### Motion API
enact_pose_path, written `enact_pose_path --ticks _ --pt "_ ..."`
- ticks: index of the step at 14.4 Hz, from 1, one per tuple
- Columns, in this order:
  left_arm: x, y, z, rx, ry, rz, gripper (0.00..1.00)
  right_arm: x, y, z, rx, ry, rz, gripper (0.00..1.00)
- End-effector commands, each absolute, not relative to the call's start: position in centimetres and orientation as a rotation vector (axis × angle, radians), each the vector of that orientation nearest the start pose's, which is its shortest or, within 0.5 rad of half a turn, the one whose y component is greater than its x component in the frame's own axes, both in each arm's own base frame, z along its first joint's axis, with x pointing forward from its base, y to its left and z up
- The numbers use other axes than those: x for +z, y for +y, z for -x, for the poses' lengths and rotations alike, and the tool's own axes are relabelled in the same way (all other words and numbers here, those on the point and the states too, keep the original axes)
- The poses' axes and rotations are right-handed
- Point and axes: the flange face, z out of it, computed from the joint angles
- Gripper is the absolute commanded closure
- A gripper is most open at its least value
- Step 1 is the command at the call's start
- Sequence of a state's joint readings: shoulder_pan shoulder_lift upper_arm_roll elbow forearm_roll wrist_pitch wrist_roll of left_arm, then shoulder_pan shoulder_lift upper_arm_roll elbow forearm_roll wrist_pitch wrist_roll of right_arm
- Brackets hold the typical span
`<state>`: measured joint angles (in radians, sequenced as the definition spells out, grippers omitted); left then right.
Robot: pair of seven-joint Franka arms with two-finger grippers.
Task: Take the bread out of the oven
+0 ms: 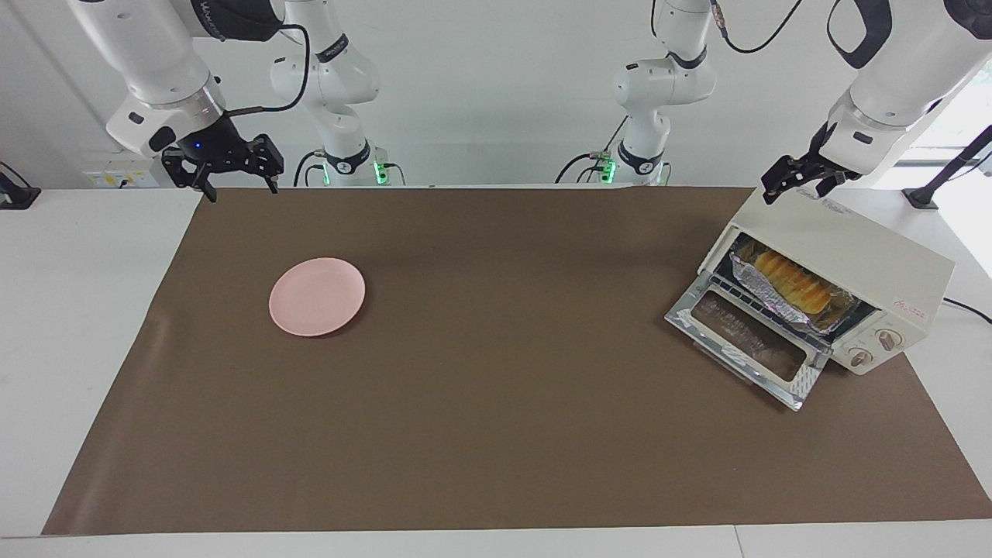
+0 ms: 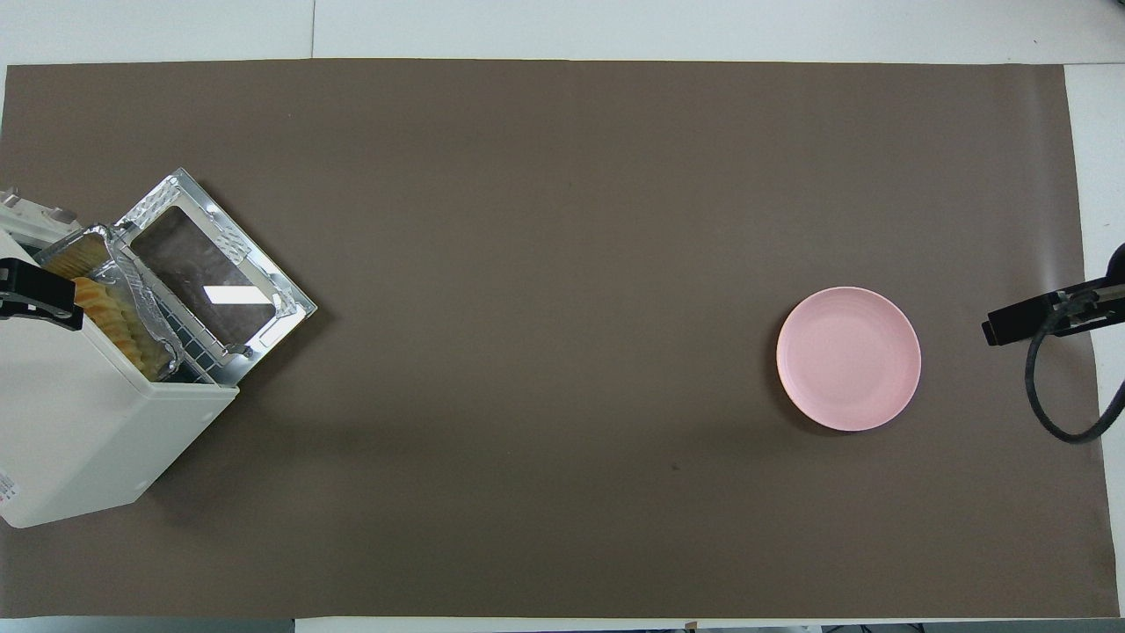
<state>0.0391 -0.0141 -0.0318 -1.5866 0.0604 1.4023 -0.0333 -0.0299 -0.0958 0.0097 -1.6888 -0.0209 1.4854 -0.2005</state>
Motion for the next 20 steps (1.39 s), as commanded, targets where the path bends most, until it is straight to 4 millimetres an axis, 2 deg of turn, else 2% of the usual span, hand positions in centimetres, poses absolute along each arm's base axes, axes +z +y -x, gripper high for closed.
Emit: enact_pose_path --ticks 1,6,8,9,10,11,13,14,15,17,19,20 --pt "61.5 0.9 -52.8 0.229 -0.067 3.082 0.0 61.4 -1.6 -51.1 0.19 -0.309 3.133 0.0" --pt "61.4 1.3 -53.5 0.126 -0.129 3.106 0.0 61.4 -1.6 -51.1 0.19 -0.309 3.133 0.0" --pt "61.2 0.5 -55.0 0.0 -0.4 3.088 0.0 61.4 -1.6 -51.1 0.19 -0.309 3.133 0.0" --pt "60.1 0.1 -55.9 0.002 -0.47 3.076 0.0 61.4 -1.6 -51.2 0.192 -0.307 3.133 0.0" --pt "58.4 -0.8 -57.2 0.024 -0.458 3.07 0.0 61.3 -1.7 -51.1 0.195 -0.304 3.132 0.0" --pt "57.7 -0.6 -57.9 0.013 -0.475 3.064 0.0 61.4 -1.7 -51.2 0.192 -0.304 3.133 0.0" --pt "53.3 -0.3 -60.3 0.044 -0.459 2.981 0.0 61.4 -1.5 -51.1 0.19 -0.311 3.133 0.0" --pt "50.5 0.0 -61.8 0.04 -0.497 2.928 0.0 61.4 -1.5 -51.1 0.19 -0.311 3.133 0.0" --pt "48.6 0.1 -62.8 0.015 -0.551 2.909 0.0 61.4 -1.5 -51.2 0.192 -0.311 3.132 0.0" --pt "46.8 1.1 -63.1 -0.014 -0.571 2.912 0.0 61.4 -1.6 -51.2 0.192 -0.309 3.132 0.0" --pt "43.7 0.9 -63.2 -0.005 -0.568 2.915 0.0 61.4 -1.6 -51.2 0.192 -0.309 3.132 0.0" --pt "42.9 0.9 -62.9 0.01 -0.565 2.913 0.0 61.4 -1.6 -51.1 0.19 -0.309 3.133 0.0"
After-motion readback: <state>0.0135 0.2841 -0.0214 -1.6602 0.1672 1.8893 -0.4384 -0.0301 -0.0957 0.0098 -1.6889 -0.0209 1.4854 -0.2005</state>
